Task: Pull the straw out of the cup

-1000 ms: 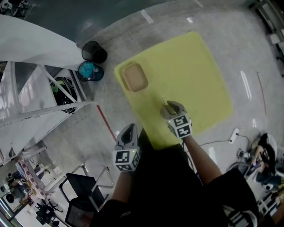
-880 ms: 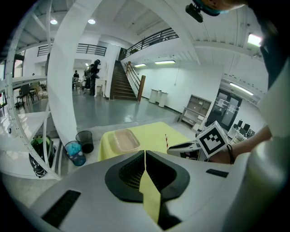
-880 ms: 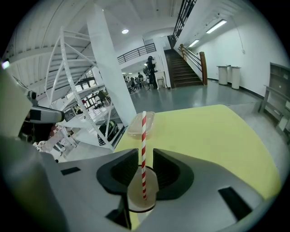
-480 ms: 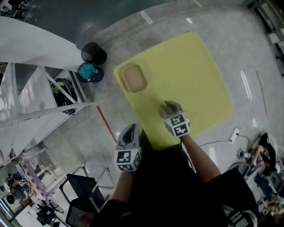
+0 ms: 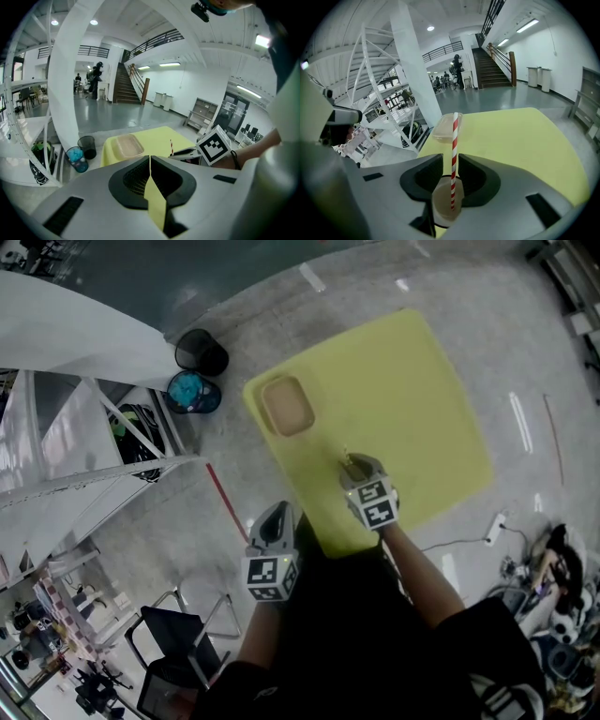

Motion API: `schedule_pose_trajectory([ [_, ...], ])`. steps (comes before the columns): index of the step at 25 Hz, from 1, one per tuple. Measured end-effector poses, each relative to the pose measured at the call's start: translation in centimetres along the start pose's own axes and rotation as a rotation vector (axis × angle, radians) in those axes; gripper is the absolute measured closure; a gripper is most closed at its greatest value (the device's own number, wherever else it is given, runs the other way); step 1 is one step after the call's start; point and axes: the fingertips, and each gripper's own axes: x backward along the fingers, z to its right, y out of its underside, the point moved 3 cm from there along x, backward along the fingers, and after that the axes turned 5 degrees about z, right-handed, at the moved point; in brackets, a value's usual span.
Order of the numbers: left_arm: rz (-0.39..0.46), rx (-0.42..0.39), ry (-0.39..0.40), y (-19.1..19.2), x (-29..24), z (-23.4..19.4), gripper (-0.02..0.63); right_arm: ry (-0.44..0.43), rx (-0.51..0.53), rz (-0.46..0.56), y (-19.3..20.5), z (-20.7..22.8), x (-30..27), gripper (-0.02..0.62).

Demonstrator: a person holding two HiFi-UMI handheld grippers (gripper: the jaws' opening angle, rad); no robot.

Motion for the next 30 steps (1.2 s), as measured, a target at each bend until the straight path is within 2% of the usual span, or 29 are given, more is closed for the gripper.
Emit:
schedule_pose_trajectory([
  [18,0.004,0.016,-0.004,-0.1,0.5,-1.3,0.557,0.002,0.006,-0.02,0.0,-0.8,-0.6,0.499],
  [23,0.004,0.008,0.007,-0.2,0.5,-1.0,0.557,0.023,0.002,-0.02,0.2,-0.7,-0.2,0.535],
  [30,0.005,0.003,0.01,-0.1,0.6,-1.2,0.557,0.029,0.018,-0.013,0.2,-0.8,-0.2,0.55],
])
